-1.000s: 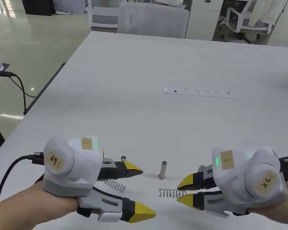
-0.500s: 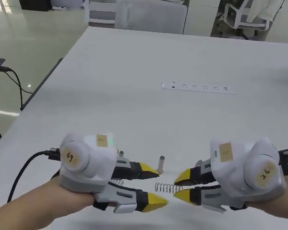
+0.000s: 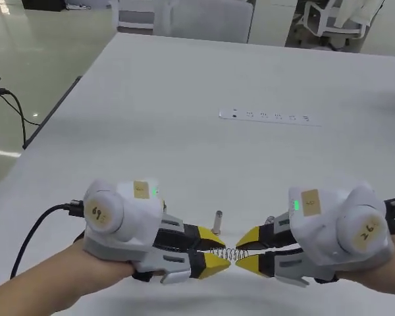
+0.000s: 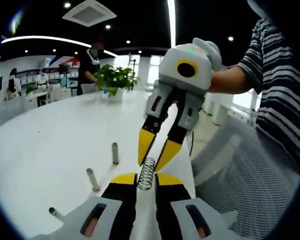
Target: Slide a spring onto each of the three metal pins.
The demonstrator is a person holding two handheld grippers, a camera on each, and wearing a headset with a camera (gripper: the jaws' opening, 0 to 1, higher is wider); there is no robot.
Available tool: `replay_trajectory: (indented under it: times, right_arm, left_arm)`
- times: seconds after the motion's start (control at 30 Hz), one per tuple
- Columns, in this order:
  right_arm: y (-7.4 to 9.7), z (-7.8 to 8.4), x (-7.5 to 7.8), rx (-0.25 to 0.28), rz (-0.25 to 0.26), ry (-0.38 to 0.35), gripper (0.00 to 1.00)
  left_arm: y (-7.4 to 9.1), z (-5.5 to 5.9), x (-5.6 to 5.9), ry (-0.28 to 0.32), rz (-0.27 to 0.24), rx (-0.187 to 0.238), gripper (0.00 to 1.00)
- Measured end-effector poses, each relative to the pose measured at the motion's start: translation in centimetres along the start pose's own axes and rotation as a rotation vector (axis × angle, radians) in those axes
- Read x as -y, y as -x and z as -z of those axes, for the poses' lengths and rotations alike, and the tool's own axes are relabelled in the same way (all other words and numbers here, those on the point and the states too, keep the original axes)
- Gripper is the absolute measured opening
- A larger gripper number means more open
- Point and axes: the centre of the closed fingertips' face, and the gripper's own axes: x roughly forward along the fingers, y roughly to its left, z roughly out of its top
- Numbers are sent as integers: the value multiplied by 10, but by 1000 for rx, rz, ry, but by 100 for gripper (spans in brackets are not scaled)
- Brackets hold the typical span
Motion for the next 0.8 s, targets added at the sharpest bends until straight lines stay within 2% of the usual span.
replay_trajectory:
  times: [0.17, 0.27, 0.47, 0.73, 0.8]
  right_arm:
    - [0, 2, -1, -10, 0, 6, 8]
    - [0, 6, -2, -27, 1, 19, 8]
    - [-1, 7, -6, -32, -7, 19, 8]
    - [-1, 10, -15, -29, -46, 37, 8]
    - [0, 12, -16, -30, -45, 41, 12]
  left_arm:
    - [-3, 3, 0, -15, 8, -7, 4]
    - [-5, 8, 3, -21, 34, -21, 3]
    - [-6, 9, 6, -17, 53, -26, 2]
    - [-6, 12, 15, -30, 103, -50, 2]
    - [-6, 14, 17, -34, 112, -59, 2]
